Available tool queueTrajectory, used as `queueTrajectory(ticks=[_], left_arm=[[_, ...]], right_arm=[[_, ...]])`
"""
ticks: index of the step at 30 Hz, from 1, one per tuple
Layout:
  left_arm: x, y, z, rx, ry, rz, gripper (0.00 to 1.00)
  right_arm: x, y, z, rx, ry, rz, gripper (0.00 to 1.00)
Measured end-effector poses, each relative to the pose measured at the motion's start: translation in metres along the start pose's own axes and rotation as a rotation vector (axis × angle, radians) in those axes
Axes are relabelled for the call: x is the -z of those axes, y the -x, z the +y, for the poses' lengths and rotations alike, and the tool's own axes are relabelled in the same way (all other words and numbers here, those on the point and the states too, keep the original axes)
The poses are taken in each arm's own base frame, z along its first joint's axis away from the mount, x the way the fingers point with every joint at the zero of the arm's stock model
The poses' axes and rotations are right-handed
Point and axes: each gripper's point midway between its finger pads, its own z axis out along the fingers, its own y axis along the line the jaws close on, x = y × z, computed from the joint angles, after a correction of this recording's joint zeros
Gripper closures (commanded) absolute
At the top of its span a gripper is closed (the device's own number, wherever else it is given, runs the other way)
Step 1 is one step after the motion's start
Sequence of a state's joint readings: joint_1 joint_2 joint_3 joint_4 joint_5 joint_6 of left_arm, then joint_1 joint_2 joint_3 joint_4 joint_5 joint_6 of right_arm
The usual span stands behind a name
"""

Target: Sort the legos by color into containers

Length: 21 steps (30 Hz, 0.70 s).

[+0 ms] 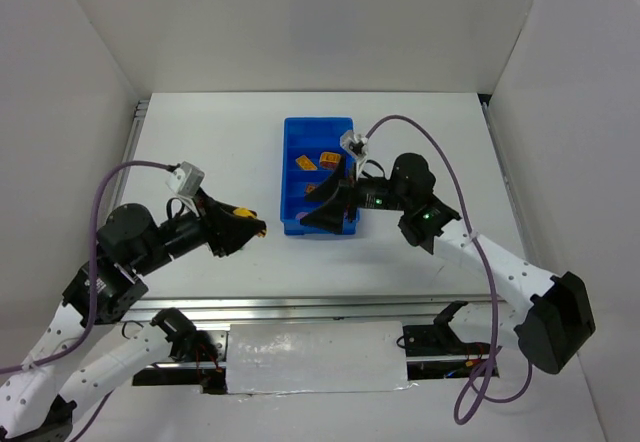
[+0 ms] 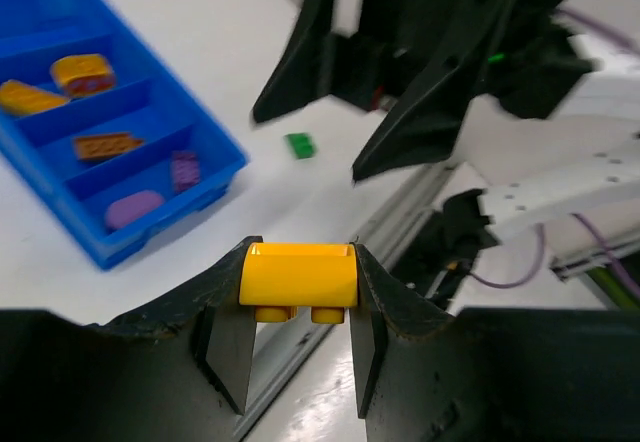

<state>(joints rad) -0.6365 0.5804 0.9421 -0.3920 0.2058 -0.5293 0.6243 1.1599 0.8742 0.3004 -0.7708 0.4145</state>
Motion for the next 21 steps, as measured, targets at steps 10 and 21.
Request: queueTrajectory(ticks=[10, 21], left_arm=[[-0.006, 0.032, -0.064, 0.082, -0.28, 0.017, 1.0], [-0.001, 0.033, -0.082, 0.113, -0.376, 0.038, 1.0]], right_arm=[[-0.006, -0.012, 0.098, -0.05, 0.387, 0.068, 0.14], [-0.016, 0.03, 0.131, -0.031, 0.399, -0.027, 0.26]])
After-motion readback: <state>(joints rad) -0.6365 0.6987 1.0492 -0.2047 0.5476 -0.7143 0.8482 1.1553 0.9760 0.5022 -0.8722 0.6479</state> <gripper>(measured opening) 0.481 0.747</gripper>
